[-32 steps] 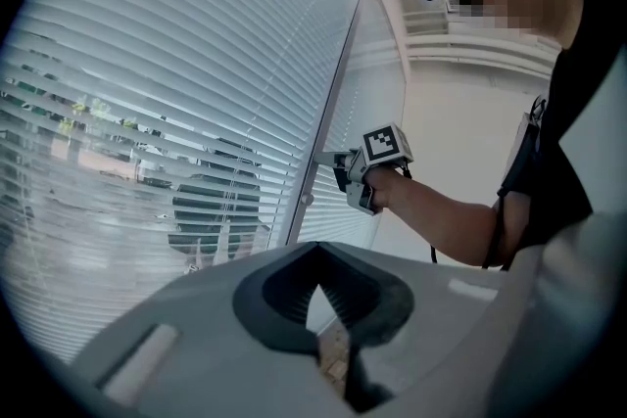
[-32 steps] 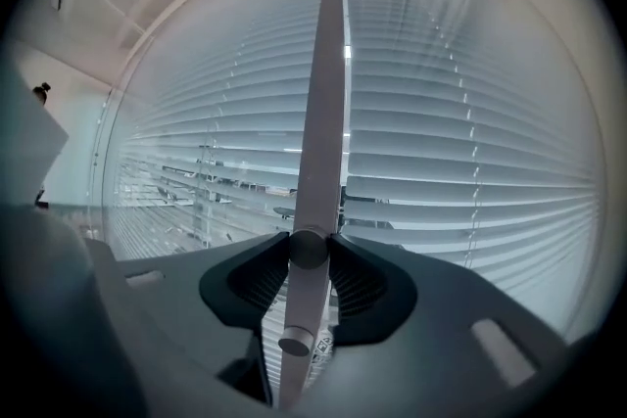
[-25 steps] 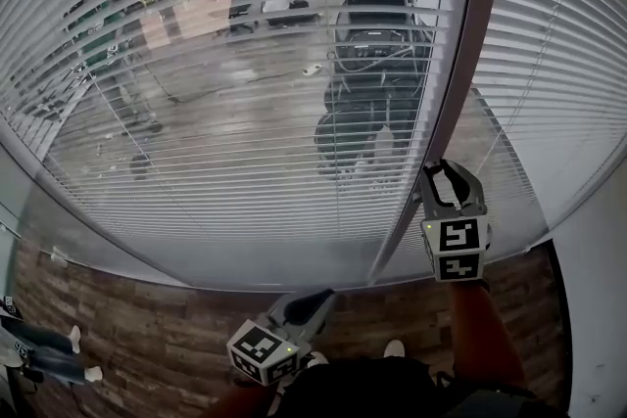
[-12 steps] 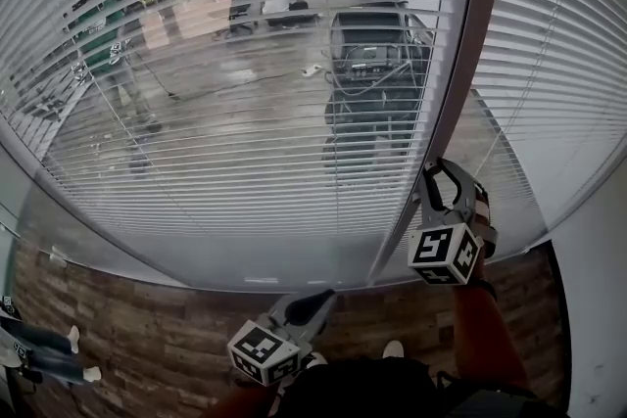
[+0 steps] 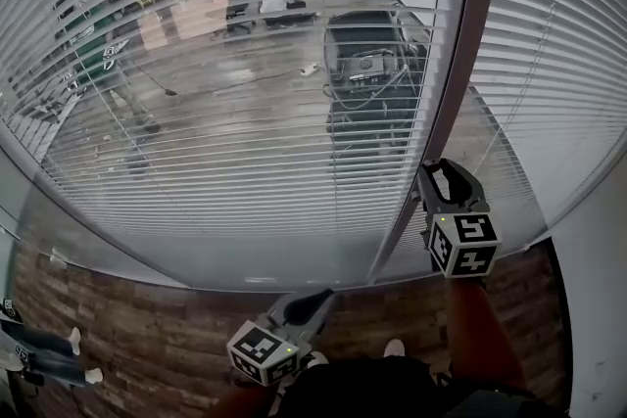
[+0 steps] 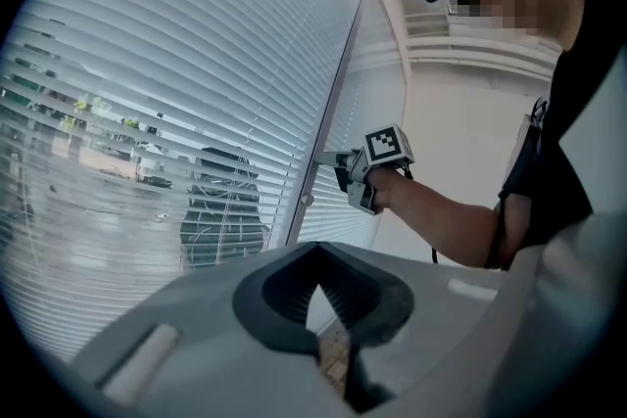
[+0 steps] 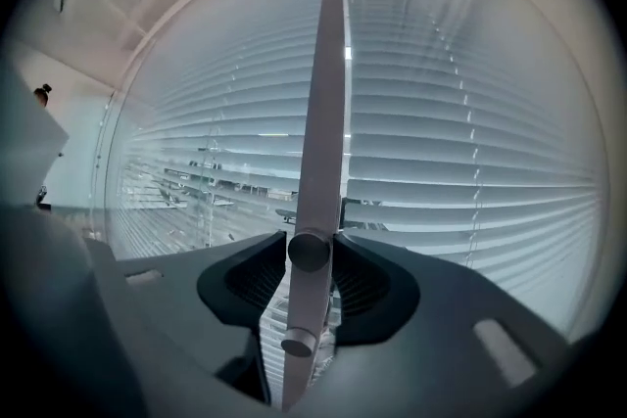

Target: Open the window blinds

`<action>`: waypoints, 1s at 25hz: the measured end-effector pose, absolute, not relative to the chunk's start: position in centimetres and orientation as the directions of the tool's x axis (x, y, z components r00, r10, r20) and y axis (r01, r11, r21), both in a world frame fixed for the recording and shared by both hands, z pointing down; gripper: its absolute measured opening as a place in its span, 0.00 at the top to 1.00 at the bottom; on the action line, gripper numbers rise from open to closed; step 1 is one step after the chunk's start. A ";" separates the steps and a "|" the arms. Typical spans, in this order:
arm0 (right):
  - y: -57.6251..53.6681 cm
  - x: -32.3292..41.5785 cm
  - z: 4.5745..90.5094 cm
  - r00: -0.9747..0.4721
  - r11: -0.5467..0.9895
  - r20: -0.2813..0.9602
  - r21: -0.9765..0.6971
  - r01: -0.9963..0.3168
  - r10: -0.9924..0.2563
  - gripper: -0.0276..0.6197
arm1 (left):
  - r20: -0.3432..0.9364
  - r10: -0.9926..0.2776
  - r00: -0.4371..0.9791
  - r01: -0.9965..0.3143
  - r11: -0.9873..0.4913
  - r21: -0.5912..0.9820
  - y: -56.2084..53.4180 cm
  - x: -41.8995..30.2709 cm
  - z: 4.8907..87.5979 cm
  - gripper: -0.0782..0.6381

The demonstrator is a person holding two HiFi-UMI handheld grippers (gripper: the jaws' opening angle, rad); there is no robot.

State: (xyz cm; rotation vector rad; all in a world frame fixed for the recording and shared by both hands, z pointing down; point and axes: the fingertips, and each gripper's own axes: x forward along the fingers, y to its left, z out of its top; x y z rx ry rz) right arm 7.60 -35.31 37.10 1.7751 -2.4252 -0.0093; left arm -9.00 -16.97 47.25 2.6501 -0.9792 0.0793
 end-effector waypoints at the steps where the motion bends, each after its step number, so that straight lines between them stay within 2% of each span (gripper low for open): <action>1: -35.5 7.7 37.1 -0.291 0.300 0.106 0.085 -0.950 -0.951 0.71 | 0.161 -0.625 0.764 -0.643 -0.715 0.274 -17.0 -9.0 47.4 0.89; 6: -35.7 7.7 37.2 -0.270 0.286 0.114 0.151 -0.946 -0.956 0.73 | 0.154 -0.629 0.762 -0.645 -0.713 0.276 -17.2 -9.0 47.2 0.89; 11: -35.5 7.2 37.1 -0.242 0.273 0.130 0.348 -0.897 -0.962 0.73 | 0.167 -0.630 0.759 -0.650 -0.711 0.268 -17.2 -9.2 47.5 0.89; 20: -35.4 6.8 37.4 -0.160 0.204 0.128 0.696 -0.688 -0.979 0.73 | 0.166 -0.625 0.762 -0.645 -0.716 0.266 -17.3 -9.0 47.4 0.89; 25: -35.3 6.7 37.5 -0.140 0.188 0.129 0.765 -0.615 -0.982 0.73 | 0.162 -0.624 0.765 -0.642 -0.718 0.267 -17.2 -8.9 47.3 0.89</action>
